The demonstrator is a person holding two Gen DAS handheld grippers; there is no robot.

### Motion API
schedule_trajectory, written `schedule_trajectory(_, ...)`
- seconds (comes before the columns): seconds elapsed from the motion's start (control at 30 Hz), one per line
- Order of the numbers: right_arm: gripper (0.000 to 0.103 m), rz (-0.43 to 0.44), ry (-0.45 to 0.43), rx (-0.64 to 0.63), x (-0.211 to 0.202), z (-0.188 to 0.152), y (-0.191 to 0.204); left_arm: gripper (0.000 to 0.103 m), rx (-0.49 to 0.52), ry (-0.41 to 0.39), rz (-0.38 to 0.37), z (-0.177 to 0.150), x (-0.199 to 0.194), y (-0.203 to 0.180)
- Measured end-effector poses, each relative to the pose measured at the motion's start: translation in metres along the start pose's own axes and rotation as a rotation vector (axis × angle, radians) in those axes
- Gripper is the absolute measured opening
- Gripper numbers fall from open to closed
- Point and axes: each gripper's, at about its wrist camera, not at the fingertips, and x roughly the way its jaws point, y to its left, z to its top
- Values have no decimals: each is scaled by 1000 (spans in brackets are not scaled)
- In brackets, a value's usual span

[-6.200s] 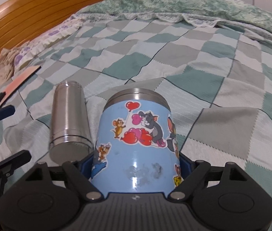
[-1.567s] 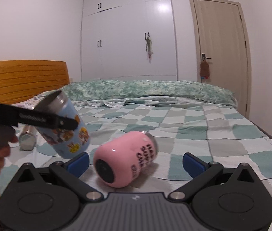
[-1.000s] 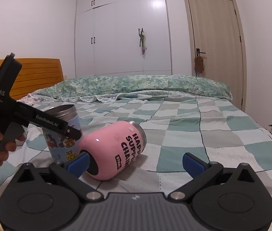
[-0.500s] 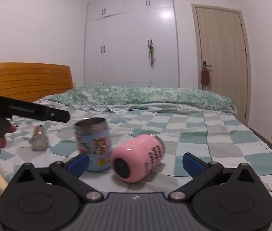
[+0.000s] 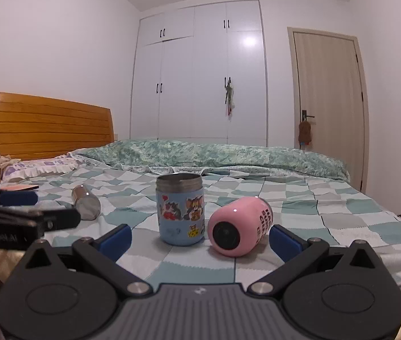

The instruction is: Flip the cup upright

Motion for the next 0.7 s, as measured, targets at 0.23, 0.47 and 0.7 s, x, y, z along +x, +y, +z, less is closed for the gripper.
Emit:
schedule_trajectory(0.23,103,-50,-44,-3,3,-30,14,103,-8,-16,72,-33,-2,12)
schedule_trajectory(0.47,103,-54,-84,-46,3,-30,25,103,-33,-49,76,-34,-9,19)
schedule_trajectory(0.7,103,-57,-80,-49,3,-31,26,103,-30,-60,78,-35,-12,17)
